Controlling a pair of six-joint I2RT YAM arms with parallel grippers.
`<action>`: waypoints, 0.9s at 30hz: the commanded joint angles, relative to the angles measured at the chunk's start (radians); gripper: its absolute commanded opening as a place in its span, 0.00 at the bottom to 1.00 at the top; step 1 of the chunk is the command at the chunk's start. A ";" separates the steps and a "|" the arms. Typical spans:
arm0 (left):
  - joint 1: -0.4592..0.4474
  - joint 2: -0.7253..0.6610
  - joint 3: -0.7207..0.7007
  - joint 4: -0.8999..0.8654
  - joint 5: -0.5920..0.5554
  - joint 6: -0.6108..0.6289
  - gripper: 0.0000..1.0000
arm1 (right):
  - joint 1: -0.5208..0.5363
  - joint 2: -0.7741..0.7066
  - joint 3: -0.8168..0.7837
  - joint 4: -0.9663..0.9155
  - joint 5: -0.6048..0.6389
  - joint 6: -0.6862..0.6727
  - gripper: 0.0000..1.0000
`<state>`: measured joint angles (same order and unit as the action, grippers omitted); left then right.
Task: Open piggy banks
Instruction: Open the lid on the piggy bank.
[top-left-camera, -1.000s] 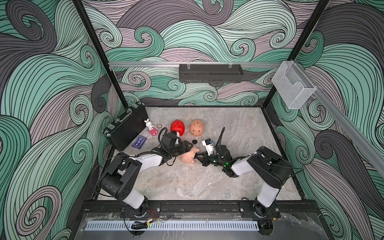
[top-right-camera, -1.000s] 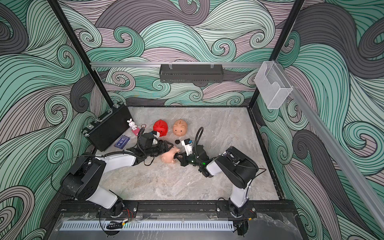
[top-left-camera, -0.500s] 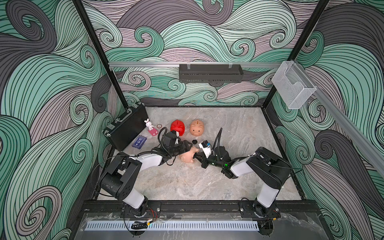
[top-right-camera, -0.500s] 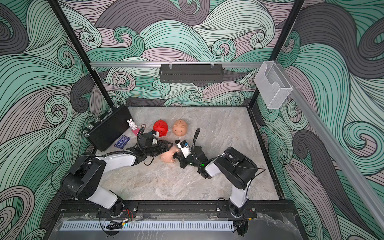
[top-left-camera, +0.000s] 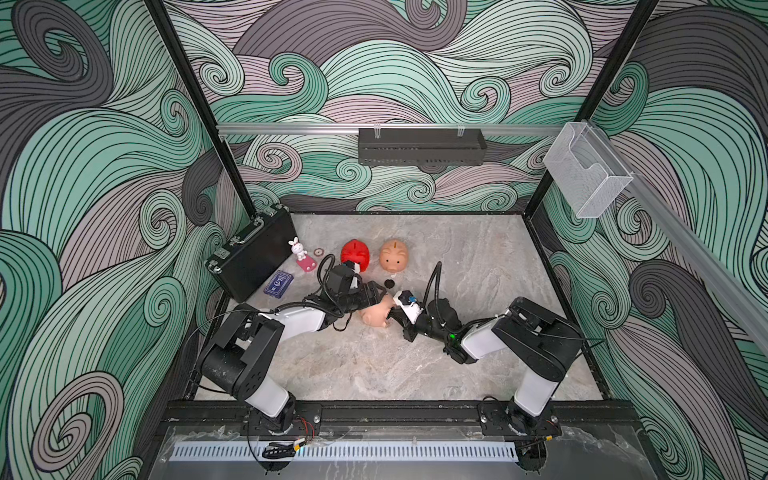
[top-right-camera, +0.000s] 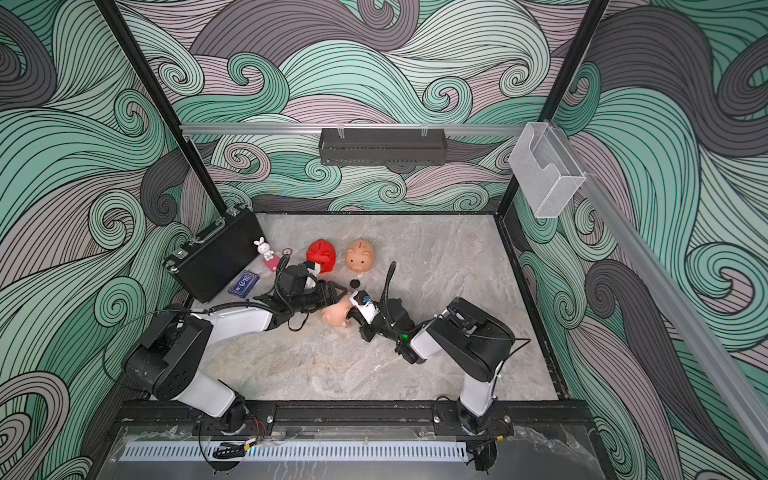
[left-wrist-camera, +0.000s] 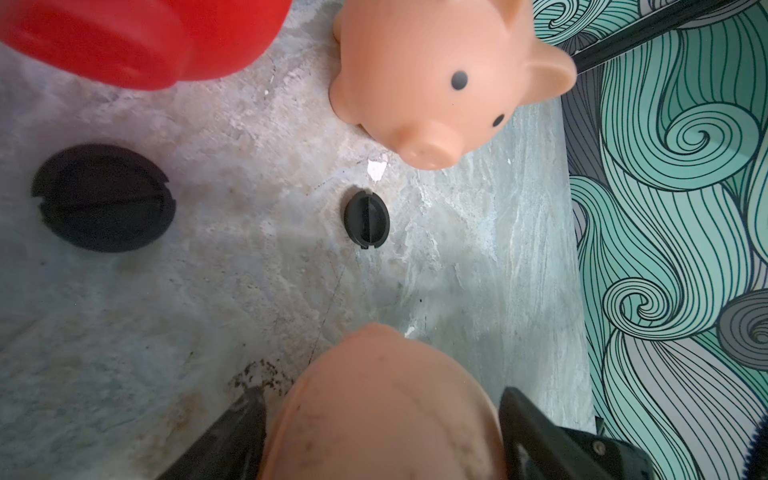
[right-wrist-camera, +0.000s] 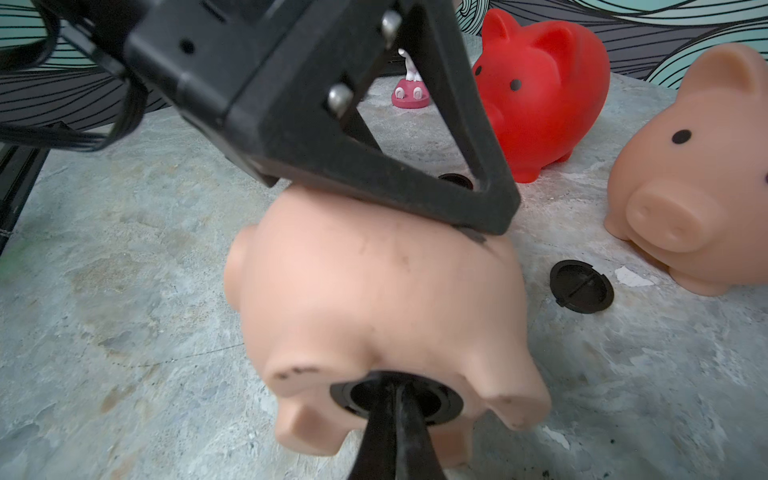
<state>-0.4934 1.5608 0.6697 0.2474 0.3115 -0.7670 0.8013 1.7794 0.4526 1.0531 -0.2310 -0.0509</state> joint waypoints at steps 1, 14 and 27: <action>-0.034 0.059 -0.051 -0.224 0.078 0.019 0.83 | 0.024 -0.029 -0.010 0.067 -0.011 -0.023 0.00; -0.030 0.060 -0.062 -0.212 0.081 0.017 0.83 | 0.032 -0.071 -0.077 0.052 0.045 0.067 0.00; -0.027 0.053 -0.068 -0.213 0.081 0.018 0.83 | 0.031 -0.164 -0.086 -0.015 0.089 0.331 0.00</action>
<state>-0.5003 1.5673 0.6575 0.2371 0.4023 -0.7731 0.8330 1.6535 0.3660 0.9863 -0.1665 0.1936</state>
